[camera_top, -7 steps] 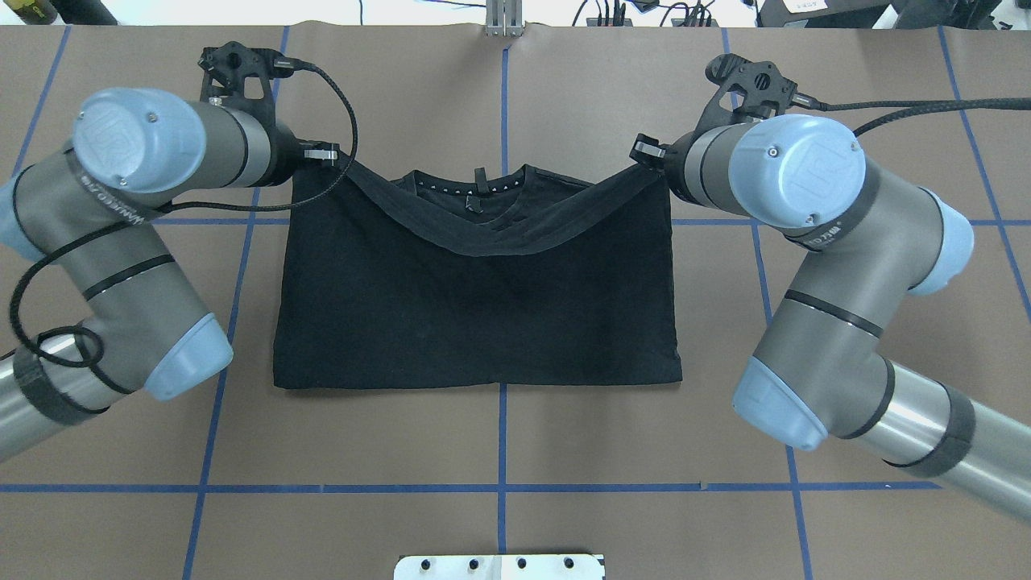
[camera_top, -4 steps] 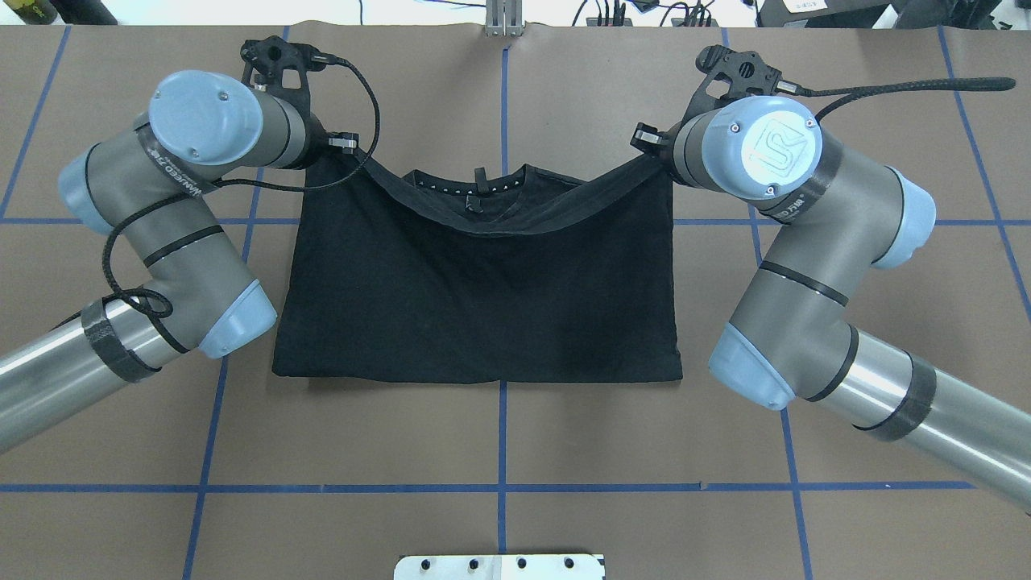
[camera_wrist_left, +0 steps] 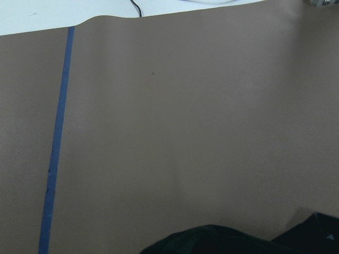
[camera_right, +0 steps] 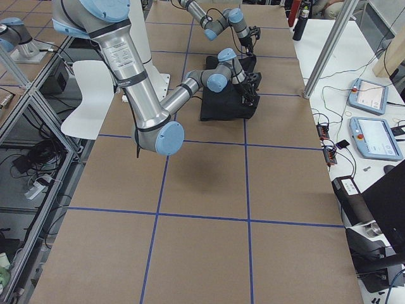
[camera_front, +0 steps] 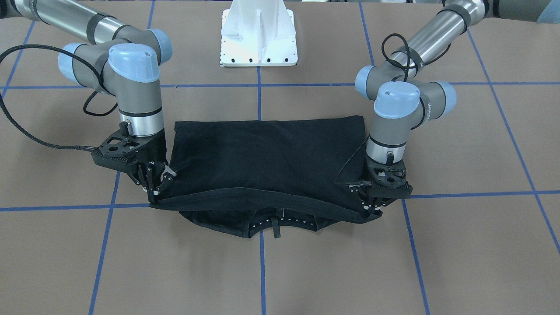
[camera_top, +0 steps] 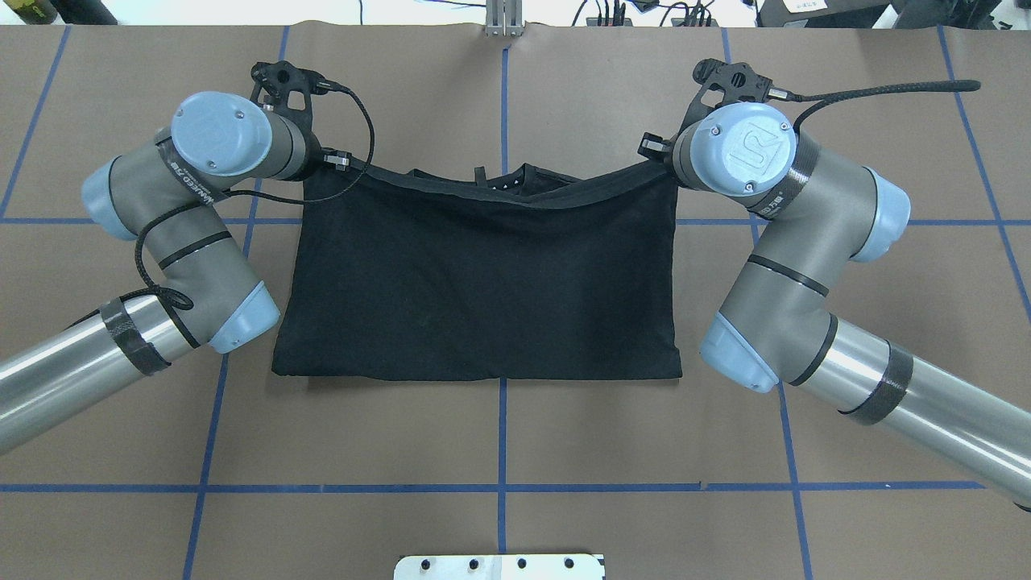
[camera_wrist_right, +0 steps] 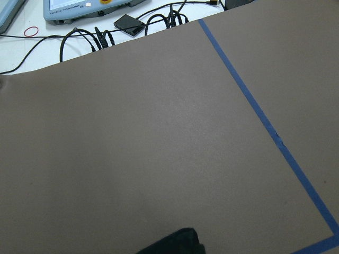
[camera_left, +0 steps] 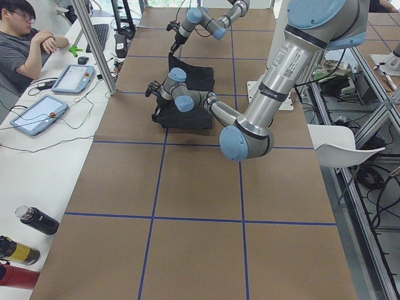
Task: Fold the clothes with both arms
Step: 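Open both grippers and release the hem near the collar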
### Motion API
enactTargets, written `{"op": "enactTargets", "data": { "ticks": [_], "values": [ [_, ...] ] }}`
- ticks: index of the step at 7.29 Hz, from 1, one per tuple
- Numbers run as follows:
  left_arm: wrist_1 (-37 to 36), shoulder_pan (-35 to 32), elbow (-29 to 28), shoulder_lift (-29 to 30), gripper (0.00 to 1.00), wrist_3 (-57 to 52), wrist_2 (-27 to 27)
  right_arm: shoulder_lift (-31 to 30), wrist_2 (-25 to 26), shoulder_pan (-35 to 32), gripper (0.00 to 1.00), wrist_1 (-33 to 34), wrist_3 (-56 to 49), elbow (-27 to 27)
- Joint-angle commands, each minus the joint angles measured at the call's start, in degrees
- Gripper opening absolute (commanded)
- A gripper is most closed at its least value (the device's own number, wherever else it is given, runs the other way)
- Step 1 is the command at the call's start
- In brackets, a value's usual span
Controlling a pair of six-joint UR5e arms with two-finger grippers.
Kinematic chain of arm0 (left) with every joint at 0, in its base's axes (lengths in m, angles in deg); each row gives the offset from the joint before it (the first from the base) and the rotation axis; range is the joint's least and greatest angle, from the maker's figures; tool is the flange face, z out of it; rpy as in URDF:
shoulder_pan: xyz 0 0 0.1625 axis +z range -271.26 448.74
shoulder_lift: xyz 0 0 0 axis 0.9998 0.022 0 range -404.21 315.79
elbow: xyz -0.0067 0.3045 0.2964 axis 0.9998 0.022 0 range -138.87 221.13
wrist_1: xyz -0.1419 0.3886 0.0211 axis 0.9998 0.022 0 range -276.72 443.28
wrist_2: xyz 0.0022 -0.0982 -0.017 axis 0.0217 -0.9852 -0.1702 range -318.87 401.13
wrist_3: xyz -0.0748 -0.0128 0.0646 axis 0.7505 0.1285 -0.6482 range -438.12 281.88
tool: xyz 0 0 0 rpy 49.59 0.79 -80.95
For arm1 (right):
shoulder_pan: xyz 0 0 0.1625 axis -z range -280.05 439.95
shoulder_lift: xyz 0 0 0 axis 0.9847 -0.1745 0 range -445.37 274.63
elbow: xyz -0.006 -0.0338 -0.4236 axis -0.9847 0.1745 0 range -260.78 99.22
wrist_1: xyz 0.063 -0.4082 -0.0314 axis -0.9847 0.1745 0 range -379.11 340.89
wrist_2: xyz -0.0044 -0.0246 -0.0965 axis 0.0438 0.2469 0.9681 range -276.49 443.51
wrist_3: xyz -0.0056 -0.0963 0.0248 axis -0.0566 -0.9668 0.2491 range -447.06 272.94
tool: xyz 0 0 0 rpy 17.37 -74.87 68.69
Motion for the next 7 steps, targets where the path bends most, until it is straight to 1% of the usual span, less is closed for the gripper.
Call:
{"op": "enactTargets", "data": {
  "ticks": [1,4,5,6,7],
  "values": [
    [1.1,-0.1,-0.3,-0.2,0.00,-2.2,-0.1,0.0,0.0,0.0,0.00,-0.6,-1.2,1.6],
    [1.2,-1.7,0.3,-0.1,0.00,-6.1,-0.6,-0.1,0.0,-0.3,0.00,-0.6,-2.1,1.7],
    [1.2,-1.7,0.2,-0.1,0.03,-6.2,-0.6,-0.3,0.0,-0.3,0.00,-0.6,-2.6,1.7],
    [3.5,-1.7,0.2,-0.6,0.96,-6.1,-0.6,-0.1,0.1,-0.3,0.99,-0.6,-4.4,2.4],
    [8.9,-1.8,0.4,-1.9,1.00,-6.1,-0.8,0.2,-0.7,-1.0,1.00,-0.6,-4.9,2.0]
  ]
}}
